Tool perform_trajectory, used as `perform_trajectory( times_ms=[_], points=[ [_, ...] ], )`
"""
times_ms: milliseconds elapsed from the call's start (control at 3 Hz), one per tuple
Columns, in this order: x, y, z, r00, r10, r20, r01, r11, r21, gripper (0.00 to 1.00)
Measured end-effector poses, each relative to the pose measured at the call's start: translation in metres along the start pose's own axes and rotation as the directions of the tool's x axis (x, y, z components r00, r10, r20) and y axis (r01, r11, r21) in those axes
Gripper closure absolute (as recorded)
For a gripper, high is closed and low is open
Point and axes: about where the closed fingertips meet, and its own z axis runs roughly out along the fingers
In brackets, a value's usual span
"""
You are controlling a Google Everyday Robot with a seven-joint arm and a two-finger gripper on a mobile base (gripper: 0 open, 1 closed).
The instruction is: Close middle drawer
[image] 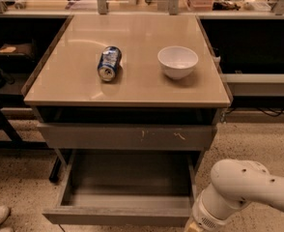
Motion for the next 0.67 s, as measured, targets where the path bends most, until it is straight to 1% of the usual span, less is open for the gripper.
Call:
perform_trajectory(
  times_ms=[333,667],
  points=[
    [-0.003,-0.032,0.045,1.000,0.029,0.004,-0.029,0.9993,0.021,1.00],
    [-0.006,-0.059,0.073,0.999,0.049,0.023,-0.050,0.9975,0.050,1.00]
  ],
)
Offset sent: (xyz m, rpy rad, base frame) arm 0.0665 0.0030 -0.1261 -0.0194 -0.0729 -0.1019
